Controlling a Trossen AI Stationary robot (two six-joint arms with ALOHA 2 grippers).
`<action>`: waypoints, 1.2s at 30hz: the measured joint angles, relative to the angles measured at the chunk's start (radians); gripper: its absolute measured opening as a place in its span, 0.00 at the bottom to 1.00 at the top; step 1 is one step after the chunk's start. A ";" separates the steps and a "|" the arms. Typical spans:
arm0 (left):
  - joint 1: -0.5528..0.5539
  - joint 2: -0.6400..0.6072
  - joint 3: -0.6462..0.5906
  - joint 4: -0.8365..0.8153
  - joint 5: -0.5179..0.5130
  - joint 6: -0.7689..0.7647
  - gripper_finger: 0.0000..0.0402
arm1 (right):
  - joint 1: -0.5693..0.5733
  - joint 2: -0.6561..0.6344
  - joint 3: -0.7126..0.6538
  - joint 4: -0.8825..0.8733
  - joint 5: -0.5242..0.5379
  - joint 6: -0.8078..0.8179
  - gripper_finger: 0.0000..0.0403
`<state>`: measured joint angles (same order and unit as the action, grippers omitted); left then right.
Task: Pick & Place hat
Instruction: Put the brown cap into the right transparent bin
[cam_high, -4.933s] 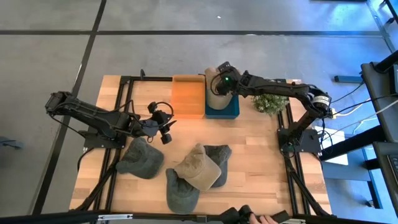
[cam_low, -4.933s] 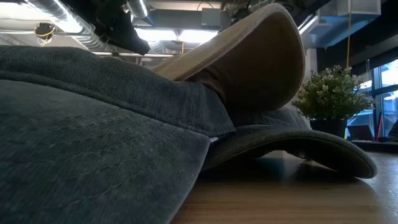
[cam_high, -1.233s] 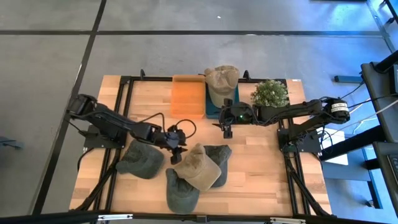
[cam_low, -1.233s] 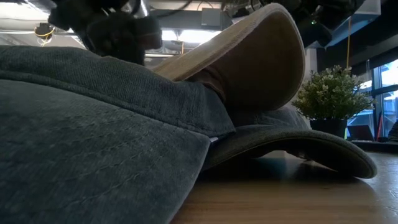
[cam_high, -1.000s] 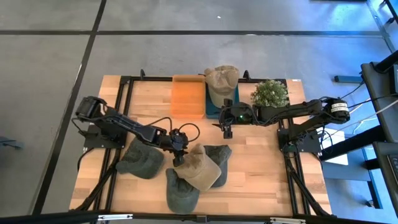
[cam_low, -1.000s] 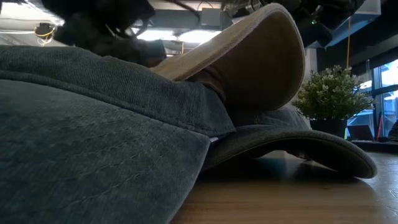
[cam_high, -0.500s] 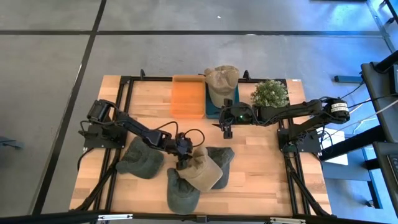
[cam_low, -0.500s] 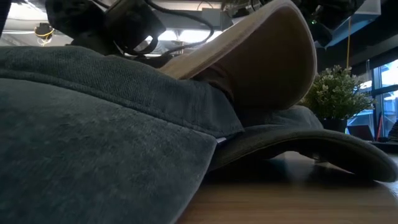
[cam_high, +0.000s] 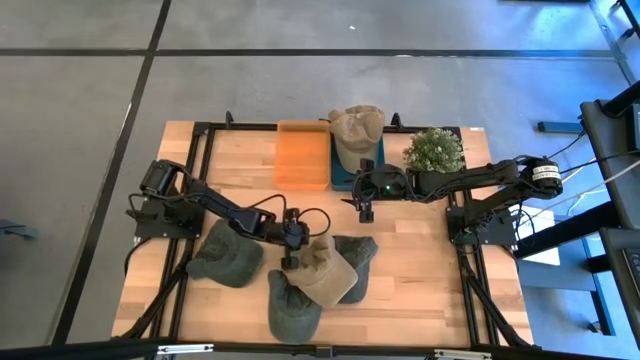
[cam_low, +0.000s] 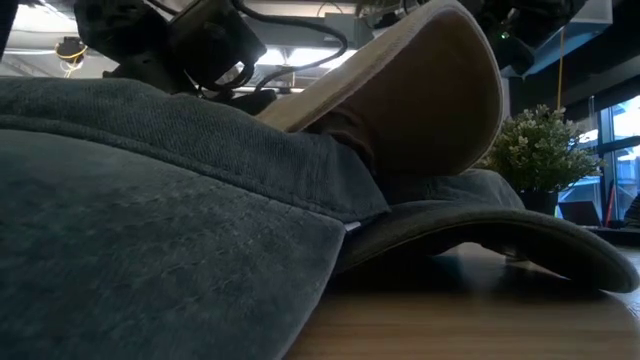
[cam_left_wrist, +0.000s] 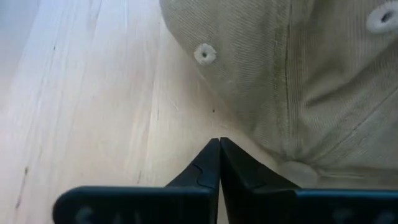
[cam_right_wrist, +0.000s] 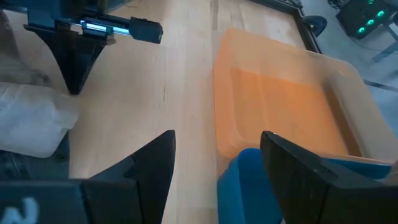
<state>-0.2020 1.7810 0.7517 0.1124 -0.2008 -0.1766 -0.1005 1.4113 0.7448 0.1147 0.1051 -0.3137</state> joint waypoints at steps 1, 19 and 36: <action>0.000 -0.011 0.001 -0.009 -0.009 0.014 0.01 | 0.000 0.000 0.000 0.000 0.000 0.012 0.59; 0.003 -0.163 0.044 -0.061 -0.092 -0.001 0.01 | 0.000 0.001 0.000 0.000 -0.001 0.047 0.59; -0.012 -0.132 0.047 -0.009 0.004 -0.219 0.42 | 0.000 0.001 0.001 0.000 -0.002 0.047 0.59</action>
<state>-0.2139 1.6489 0.7988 0.1038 -0.1968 -0.3952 -0.1009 1.4120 0.7460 0.1149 0.1036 -0.2668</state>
